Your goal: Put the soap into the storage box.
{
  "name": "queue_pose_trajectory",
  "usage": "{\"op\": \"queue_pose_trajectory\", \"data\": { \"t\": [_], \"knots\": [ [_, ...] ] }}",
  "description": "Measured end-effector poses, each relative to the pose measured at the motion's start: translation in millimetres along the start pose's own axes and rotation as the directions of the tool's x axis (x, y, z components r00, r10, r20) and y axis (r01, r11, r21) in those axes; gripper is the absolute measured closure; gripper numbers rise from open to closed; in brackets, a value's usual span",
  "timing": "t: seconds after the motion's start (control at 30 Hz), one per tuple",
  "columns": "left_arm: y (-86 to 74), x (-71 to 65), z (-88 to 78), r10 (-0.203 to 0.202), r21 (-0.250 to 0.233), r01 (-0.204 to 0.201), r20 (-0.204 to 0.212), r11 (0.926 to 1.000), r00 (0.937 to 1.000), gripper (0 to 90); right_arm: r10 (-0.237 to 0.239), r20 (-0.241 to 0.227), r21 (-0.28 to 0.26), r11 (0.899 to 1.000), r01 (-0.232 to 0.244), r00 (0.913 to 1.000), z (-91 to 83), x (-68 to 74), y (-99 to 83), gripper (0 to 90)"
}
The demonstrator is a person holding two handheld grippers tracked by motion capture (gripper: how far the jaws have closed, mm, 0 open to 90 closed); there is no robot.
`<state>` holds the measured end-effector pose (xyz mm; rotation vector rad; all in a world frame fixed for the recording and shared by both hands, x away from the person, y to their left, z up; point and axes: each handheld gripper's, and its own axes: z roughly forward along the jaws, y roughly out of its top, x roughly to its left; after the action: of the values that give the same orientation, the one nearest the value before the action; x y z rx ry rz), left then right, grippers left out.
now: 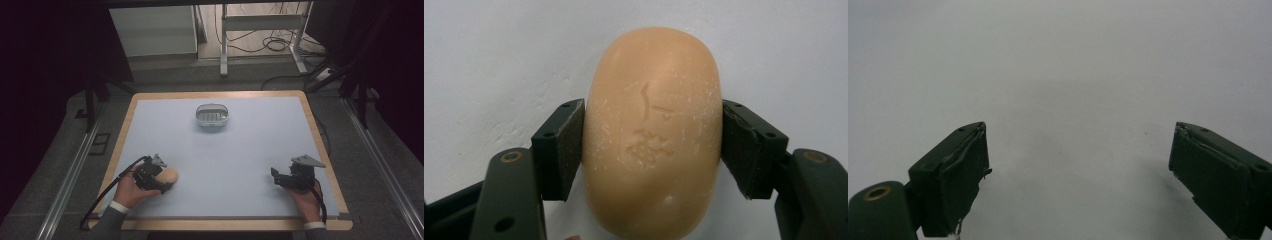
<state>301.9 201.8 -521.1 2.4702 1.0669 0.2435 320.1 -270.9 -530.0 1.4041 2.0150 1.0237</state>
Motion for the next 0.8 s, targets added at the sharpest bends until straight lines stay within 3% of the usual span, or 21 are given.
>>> {"op": "queue_pose_trajectory", "data": {
  "t": [0.8],
  "knots": [
    [24.8, 4.2, -21.8, 0.017, -0.076, -0.017, -0.008, 0.997, 0.9998, 31.6, 0.009, 0.009, -0.001, 1.0, -0.009, 0.9999, -0.2, -1.2, -0.1, 9.6]
  ]
}}
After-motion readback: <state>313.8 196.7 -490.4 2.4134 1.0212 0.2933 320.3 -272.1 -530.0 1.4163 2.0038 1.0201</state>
